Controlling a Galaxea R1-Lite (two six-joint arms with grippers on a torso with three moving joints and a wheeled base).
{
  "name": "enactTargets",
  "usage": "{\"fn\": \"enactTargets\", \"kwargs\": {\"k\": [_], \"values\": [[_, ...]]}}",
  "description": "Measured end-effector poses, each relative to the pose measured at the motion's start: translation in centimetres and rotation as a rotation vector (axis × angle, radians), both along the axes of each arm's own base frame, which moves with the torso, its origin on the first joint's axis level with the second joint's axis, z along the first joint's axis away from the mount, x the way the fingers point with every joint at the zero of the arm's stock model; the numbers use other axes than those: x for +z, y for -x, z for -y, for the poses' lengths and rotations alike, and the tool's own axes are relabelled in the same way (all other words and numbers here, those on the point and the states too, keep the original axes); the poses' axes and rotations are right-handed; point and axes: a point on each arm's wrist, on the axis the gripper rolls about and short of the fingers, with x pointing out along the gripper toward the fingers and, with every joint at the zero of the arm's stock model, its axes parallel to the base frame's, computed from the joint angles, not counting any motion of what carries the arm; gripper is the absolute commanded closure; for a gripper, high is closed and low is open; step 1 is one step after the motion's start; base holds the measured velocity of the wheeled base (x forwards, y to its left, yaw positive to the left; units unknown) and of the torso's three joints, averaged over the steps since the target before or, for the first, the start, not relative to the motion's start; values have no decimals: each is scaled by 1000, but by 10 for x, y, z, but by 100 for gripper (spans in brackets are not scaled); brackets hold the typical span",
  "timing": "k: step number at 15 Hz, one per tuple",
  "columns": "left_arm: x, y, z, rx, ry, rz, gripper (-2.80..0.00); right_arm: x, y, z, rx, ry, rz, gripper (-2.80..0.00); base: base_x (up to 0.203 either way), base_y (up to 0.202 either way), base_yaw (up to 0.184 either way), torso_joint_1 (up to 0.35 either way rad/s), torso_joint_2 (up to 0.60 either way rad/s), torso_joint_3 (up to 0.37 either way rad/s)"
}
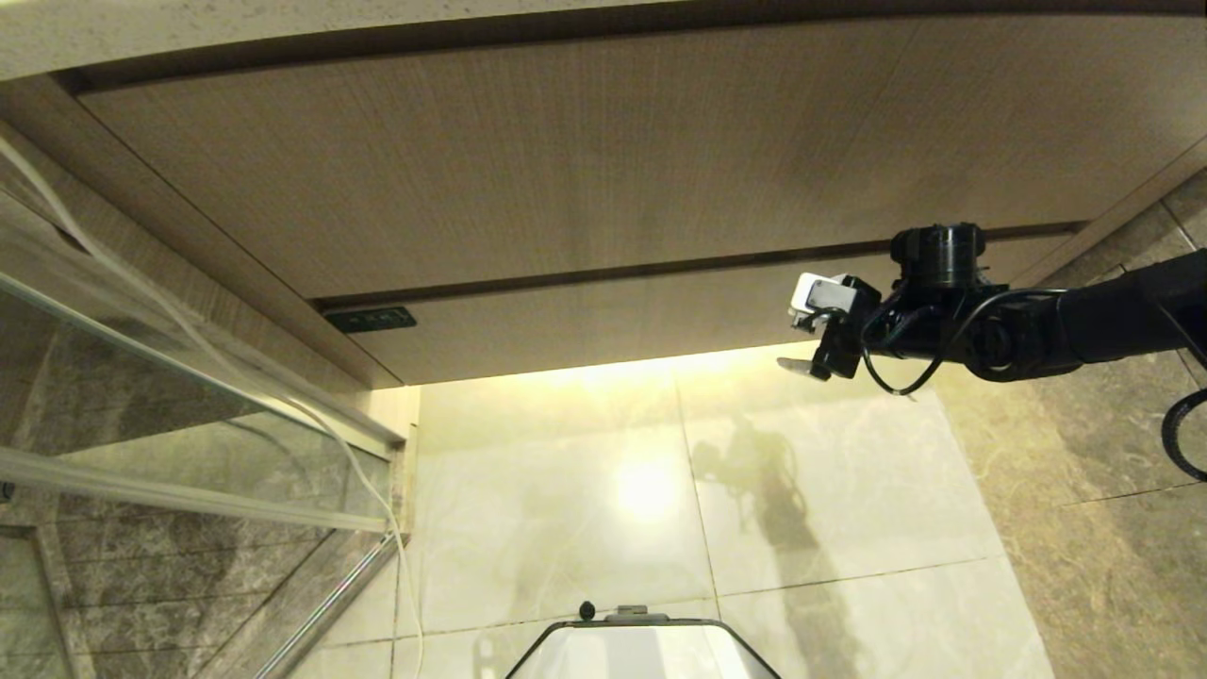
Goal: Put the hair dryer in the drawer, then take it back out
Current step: Pull open the drawer
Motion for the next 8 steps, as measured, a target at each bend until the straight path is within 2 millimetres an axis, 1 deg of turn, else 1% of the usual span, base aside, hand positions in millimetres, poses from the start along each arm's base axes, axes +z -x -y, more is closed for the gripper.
{"fn": "enactTargets", "kwargs": {"k": [4,6,8], "values": [[0,0,0,0,0,0,0,12,12,2,21,-11,25,-280,0,0,0,0,0,0],[0,0,0,0,0,-1,0,15,26,6,35,0,11,-280,0,0,0,0,0,0],[0,0,0,0,0,0,0,17,44,5,84,3,2,-280,0,0,0,0,0,0]]}}
